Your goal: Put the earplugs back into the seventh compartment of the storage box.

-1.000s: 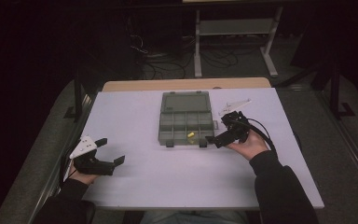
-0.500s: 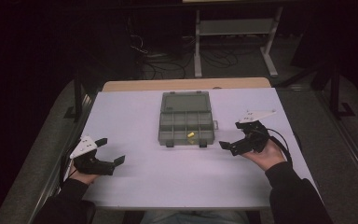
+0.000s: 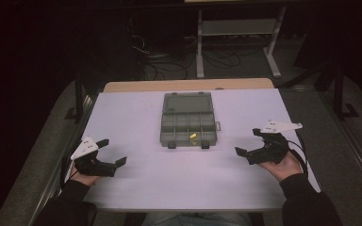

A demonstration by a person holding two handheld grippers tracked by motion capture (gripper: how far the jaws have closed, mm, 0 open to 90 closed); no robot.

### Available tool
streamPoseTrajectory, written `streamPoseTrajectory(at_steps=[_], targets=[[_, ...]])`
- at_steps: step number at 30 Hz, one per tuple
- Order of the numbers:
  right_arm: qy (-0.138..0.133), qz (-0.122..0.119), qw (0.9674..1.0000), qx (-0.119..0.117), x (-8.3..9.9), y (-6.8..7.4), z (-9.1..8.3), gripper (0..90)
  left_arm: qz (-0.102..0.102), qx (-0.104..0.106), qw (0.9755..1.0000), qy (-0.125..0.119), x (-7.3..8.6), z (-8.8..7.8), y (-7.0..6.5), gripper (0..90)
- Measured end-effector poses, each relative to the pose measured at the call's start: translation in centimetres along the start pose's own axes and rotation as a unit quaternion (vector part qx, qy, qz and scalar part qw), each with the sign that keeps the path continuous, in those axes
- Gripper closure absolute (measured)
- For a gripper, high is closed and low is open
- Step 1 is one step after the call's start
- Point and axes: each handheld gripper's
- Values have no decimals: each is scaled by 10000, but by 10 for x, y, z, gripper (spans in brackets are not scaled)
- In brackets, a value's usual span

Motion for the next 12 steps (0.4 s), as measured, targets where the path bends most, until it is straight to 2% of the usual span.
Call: streamPoseTrajectory(at_steps=[5, 9, 12], targets=[[-200, 61, 9998, 58, 17, -2, -6, 0, 0, 6, 10000, -3, 0, 0, 0, 0], [-218, 117, 9997, 34, 23, -3, -6, 0, 11, 8, 10000, -2, -1, 1, -1, 0], [-198, -2, 9998, 93, 24, -4, -3, 0, 18, 1, 10000, -5, -1, 0, -1, 0]])
Point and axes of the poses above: each handheld gripper's, and its own axes: z roughly forward along the jaws, x roughly out of its underside, y roughly to its left, and after that the axes turned 15 degrees about y, right-handed
